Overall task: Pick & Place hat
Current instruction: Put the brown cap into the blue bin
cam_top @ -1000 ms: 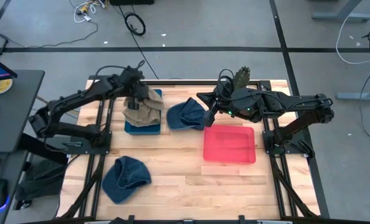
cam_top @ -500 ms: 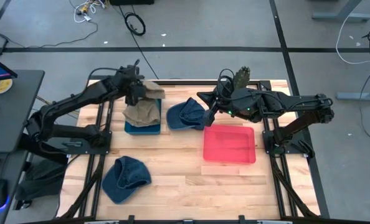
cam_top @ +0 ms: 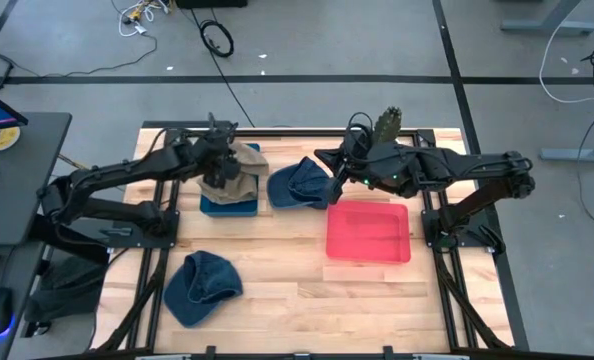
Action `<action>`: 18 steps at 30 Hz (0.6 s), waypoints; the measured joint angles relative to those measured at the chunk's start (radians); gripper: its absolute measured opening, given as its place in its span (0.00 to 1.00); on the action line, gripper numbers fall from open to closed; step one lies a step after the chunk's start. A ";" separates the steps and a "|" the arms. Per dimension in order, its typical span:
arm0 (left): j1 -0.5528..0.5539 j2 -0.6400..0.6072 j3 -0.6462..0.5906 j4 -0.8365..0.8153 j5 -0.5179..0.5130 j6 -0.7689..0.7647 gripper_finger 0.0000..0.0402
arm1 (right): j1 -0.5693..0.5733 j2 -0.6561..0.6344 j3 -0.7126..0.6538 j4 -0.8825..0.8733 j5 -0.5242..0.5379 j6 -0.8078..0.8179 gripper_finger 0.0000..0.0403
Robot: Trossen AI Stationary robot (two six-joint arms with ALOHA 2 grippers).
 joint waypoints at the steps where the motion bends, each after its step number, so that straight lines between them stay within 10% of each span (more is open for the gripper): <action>1: -0.010 -0.008 0.000 0.002 -0.012 0.001 0.01 | 0.000 0.006 0.001 0.007 -0.003 0.005 0.00; 18: -0.033 -0.082 0.000 -0.206 0.064 0.041 0.01 | 0.000 0.068 0.000 0.047 -0.053 0.026 0.00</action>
